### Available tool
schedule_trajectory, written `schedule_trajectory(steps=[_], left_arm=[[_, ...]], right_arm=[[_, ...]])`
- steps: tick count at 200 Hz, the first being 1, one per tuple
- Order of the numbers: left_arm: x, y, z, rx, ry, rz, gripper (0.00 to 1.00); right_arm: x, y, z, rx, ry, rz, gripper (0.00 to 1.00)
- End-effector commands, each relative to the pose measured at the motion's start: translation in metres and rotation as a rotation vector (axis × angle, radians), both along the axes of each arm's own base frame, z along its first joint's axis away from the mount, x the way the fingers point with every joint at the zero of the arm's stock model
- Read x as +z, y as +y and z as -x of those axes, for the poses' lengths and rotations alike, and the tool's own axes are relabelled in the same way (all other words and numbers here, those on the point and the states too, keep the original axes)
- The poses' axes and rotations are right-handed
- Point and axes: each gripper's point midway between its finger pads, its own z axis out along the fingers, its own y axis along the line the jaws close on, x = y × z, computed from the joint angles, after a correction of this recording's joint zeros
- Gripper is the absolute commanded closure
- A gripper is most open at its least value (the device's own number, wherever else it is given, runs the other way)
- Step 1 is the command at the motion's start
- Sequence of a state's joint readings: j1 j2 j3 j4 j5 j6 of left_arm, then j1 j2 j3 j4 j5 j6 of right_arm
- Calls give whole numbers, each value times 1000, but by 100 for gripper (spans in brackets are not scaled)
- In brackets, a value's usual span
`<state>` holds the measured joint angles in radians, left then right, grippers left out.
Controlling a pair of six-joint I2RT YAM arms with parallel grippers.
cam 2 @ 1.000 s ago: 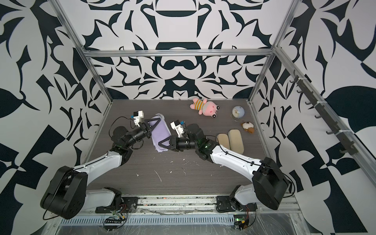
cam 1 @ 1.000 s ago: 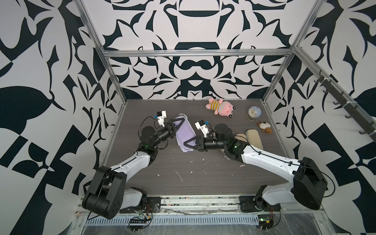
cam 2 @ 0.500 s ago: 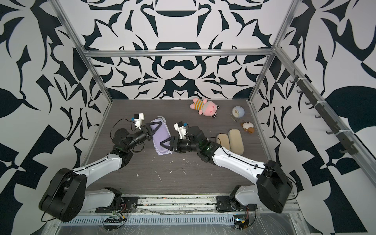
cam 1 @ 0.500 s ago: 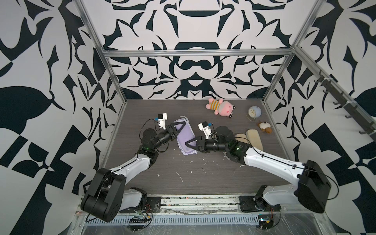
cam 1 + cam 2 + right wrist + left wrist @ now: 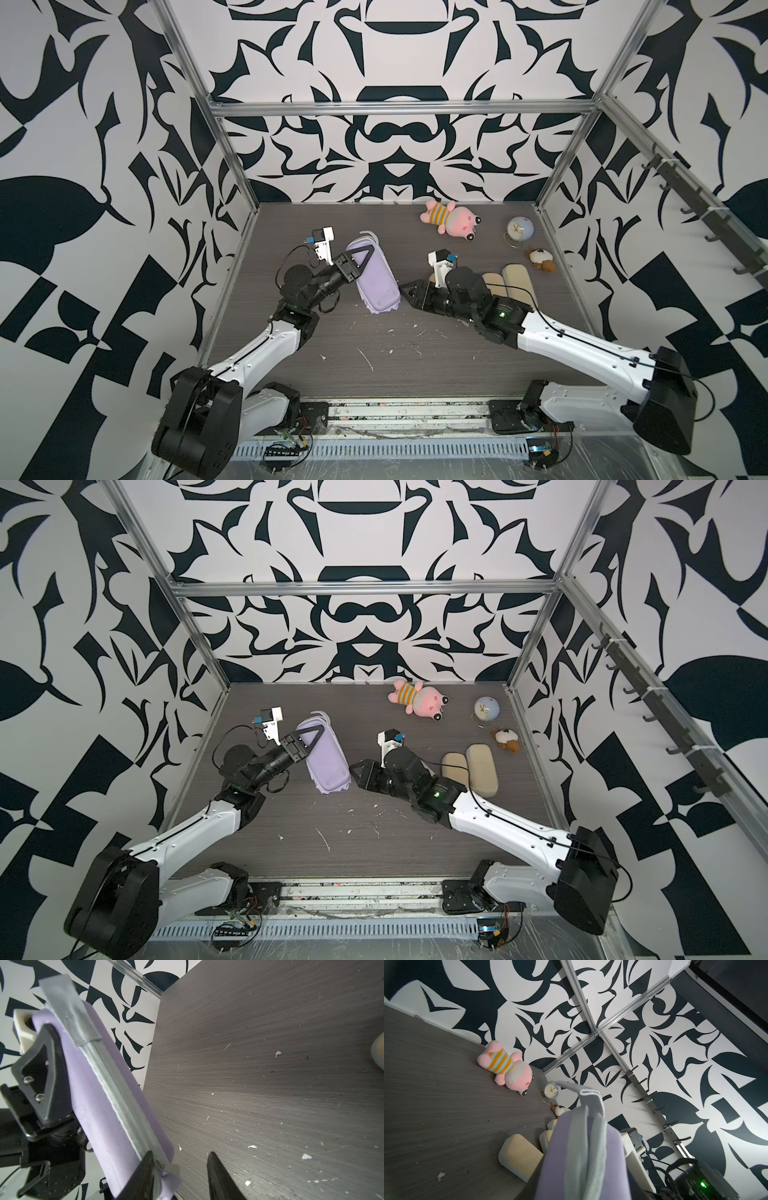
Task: Put umbrellas into zippered umbrella sleeves
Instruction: Adjust the umbrella sleeve.
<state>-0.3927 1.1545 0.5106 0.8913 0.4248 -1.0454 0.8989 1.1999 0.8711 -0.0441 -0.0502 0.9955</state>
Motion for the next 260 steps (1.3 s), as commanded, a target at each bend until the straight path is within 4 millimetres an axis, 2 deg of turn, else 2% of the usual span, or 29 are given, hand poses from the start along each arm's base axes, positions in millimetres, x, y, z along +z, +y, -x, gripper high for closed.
schedule_trajectory(steps=[1,20,43,63,79,109,120,158,213,232,260], left_arm=[[31,4,4,26,-101,37,100],[28,5,3,32,-99,31,100],[22,8,0,56,-88,24,100],[19,11,-2,81,-83,25,100],[19,11,-3,82,-80,28,100],[20,11,-5,85,-74,37,100],[21,11,-5,85,-74,41,100],[25,9,-3,76,-69,59,100],[17,-15,14,27,-28,98,100],[18,-22,22,-3,0,161,100],[15,-42,35,-63,43,185,100]], right_arm=[[37,15,6,28,-54,-77,59],[41,17,10,29,-53,-88,57],[40,10,13,-7,-34,-84,49],[34,-1,14,-50,-18,-81,49],[35,-1,15,-52,-24,-88,49],[39,18,21,4,-26,-116,50],[35,25,22,16,-13,-116,50],[31,37,18,24,-18,-128,52],[42,49,3,28,-95,-145,58],[48,46,-7,22,-118,-150,47],[55,49,-16,37,-132,-189,43]])
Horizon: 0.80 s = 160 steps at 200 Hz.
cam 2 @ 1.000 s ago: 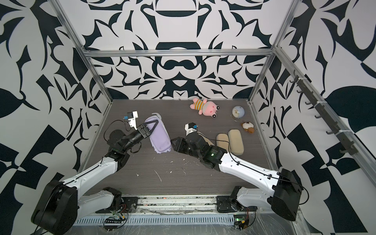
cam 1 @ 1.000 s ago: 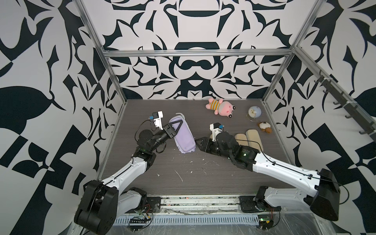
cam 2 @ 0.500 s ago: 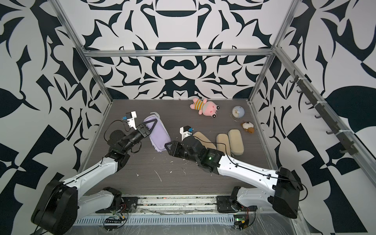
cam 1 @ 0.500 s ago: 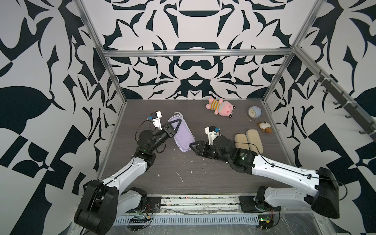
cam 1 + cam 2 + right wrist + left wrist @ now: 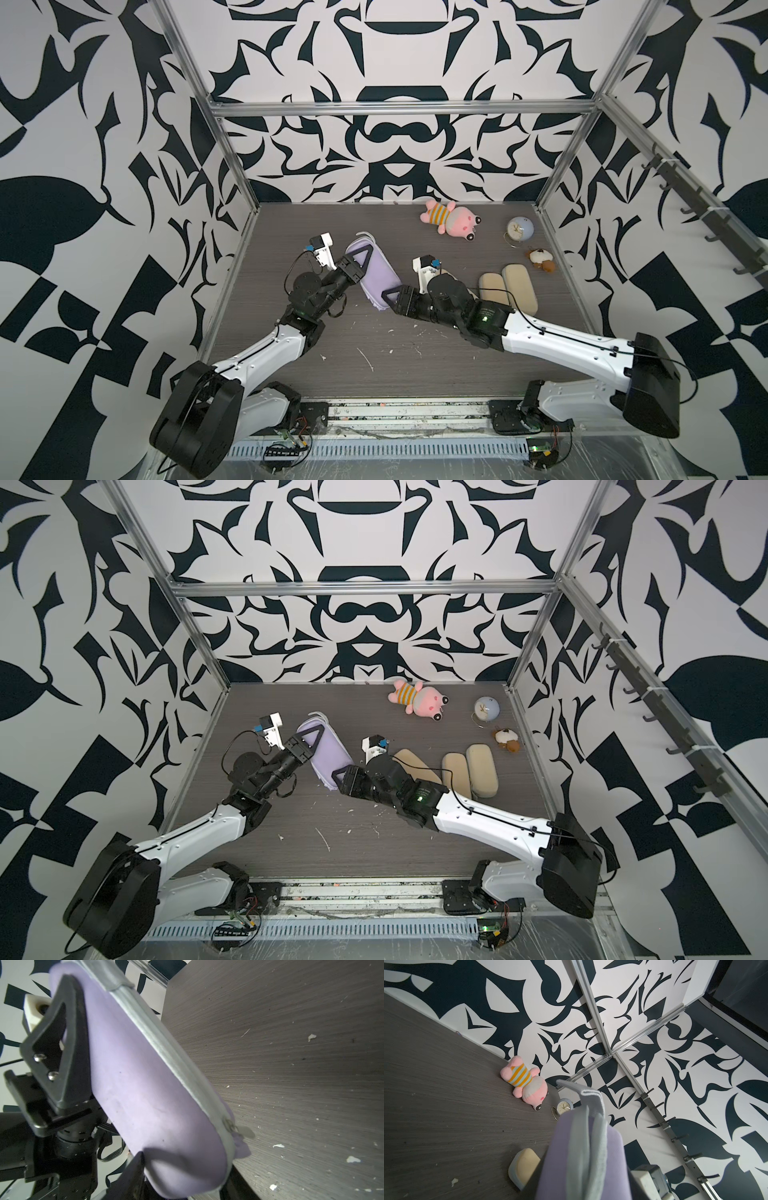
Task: Put umbrellas into zippered umbrella sleeves
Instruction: Adjust the umbrella sleeve.
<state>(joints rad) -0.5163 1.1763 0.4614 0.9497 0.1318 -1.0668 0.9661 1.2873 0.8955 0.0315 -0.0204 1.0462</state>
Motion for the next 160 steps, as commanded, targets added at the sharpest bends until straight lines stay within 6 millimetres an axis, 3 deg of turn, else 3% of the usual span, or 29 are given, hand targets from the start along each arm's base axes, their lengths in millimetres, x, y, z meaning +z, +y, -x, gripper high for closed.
schedule_trajectory(steps=[1,41,62,88,108,119,139,160], left_arm=[[28,-40,43,-224,-19,139,100],[25,-54,52,-269,2,155,100],[27,-58,54,-283,2,154,100],[27,-61,55,-293,4,154,100],[29,-65,56,-316,4,163,100],[29,-67,56,-326,6,171,100],[29,-67,56,-327,7,181,81],[27,-69,54,-328,13,178,65]], right_arm=[[61,19,-21,16,-151,-166,43],[60,25,-31,-8,-151,-197,41],[61,17,-42,-90,-170,-244,41],[71,11,-49,-164,-196,-381,47],[87,24,-46,-104,-211,-452,61],[90,31,-43,-68,-197,-465,75],[93,33,-38,-46,-185,-493,91],[95,31,-34,-41,-184,-523,99]])
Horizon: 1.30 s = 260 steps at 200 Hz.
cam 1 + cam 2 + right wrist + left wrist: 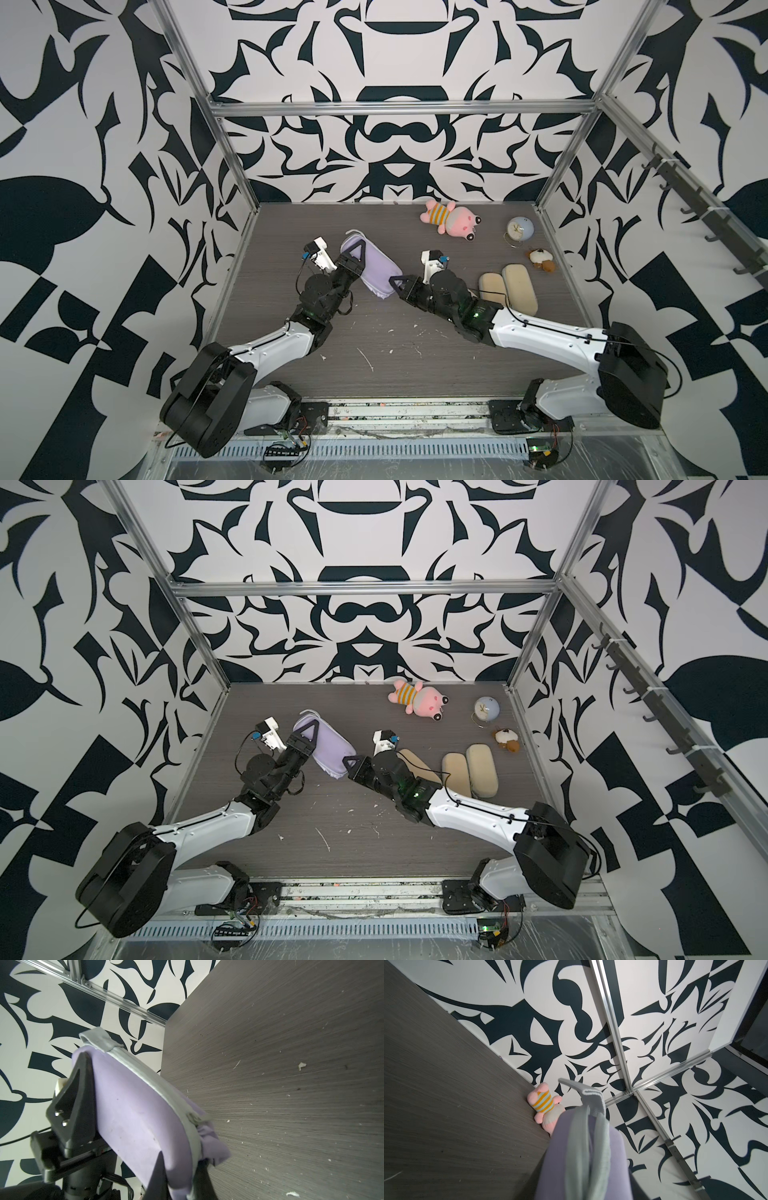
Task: Put umbrellas into zippered umbrella sleeves
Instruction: Adjust the umbrella sleeve.
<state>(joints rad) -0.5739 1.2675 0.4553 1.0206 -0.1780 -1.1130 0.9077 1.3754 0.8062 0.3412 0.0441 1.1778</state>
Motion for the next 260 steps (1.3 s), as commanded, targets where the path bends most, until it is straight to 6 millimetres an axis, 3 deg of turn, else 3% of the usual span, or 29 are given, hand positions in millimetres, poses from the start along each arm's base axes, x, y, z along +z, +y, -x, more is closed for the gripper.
schedule_trajectory(steps=[1,12,16,35,50,61,78,85,94,99,116,140,158,174,190,206,239,260], left_arm=[[47,-88,82,-565,-89,131,64],[51,-89,83,-578,-100,135,62],[41,-94,79,-584,-73,126,61],[42,-98,78,-603,-79,139,59],[41,-98,76,-596,-79,140,59],[42,-97,72,-593,-84,132,68],[47,-90,64,-598,-98,129,93],[51,-84,59,-598,-104,133,100],[58,-73,53,-596,-118,137,100],[60,-67,51,-597,-122,134,100],[68,-52,45,-614,-132,105,100],[66,-29,39,-638,-117,53,100],[64,-17,35,-656,-111,34,100],[63,-20,37,-692,-106,25,100],[64,-26,41,-722,-112,40,100],[63,-32,45,-740,-109,56,100],[59,-46,52,-763,-103,63,100],[58,-47,51,-762,-95,75,100]], right_arm=[[103,33,10,107,-221,-344,100],[108,34,11,115,-232,-387,100],[110,34,12,120,-236,-409,100],[127,39,18,161,-268,-542,100],[129,42,21,177,-265,-597,100],[125,46,23,196,-254,-615,100],[108,47,22,192,-213,-598,100],[98,44,21,176,-189,-573,94],[79,41,20,163,-132,-511,82],[66,38,19,158,-94,-457,71],[35,27,24,159,-29,-290,50],[10,4,41,262,11,-101,32],[2,-17,55,364,24,-34,22],[11,-41,57,415,2,7,15],[25,-51,55,460,-45,49,8],[42,-43,52,509,-84,72,1],[69,-16,45,544,-140,-17,0],[73,-1,53,577,-164,-27,11]])
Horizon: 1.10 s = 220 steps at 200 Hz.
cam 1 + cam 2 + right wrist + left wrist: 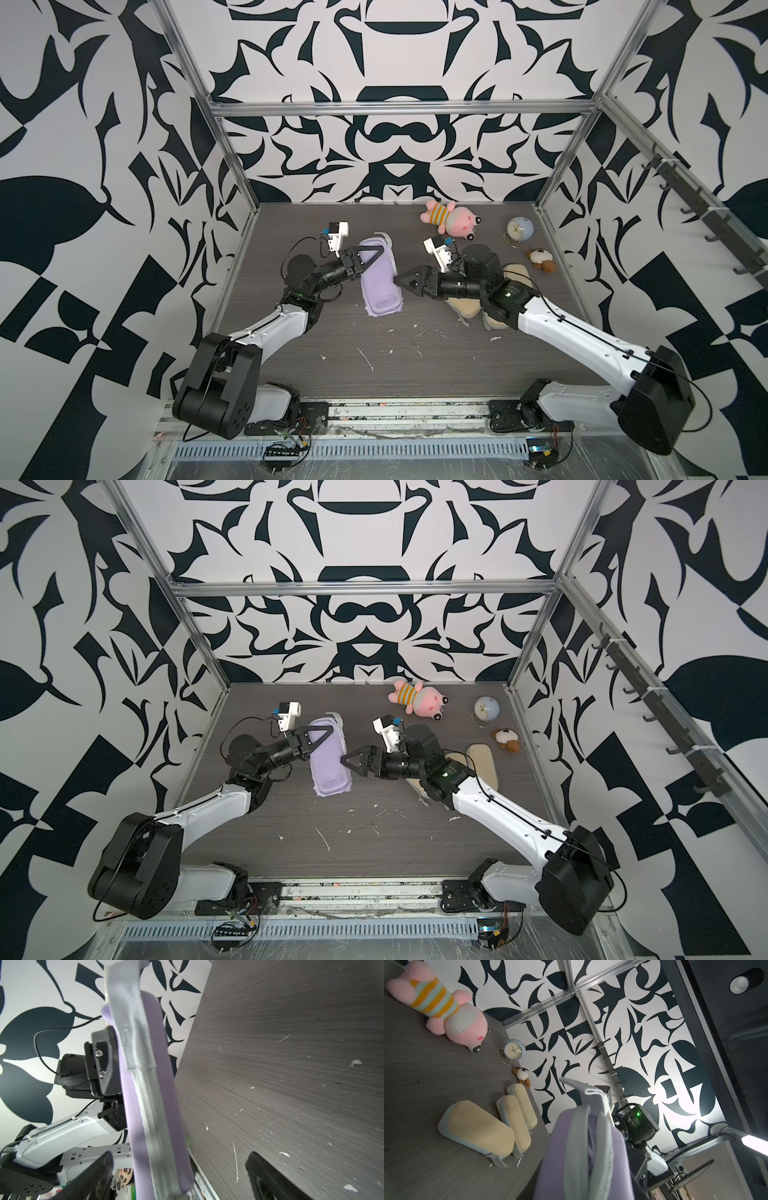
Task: Put umbrellas into zippered umbrella sleeves
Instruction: Adjust the umbrella sleeve.
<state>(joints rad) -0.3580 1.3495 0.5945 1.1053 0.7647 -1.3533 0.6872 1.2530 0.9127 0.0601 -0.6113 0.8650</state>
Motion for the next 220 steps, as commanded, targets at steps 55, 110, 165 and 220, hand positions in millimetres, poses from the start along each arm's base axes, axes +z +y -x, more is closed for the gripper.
schedule_trajectory(steps=[55,110,165,220], left_arm=[[10,-6,-2,-18,-15,37,86],[-14,-19,17,-12,59,20,57],[-1,30,-20,29,-42,-29,100],[13,25,-27,-80,-120,-109,100]], right_arm=[[29,50,8,93,-105,-137,37],[42,60,-21,-24,-138,-189,84],[1,27,-6,35,-173,-76,32],[-37,-54,-16,-148,-843,435,56]])
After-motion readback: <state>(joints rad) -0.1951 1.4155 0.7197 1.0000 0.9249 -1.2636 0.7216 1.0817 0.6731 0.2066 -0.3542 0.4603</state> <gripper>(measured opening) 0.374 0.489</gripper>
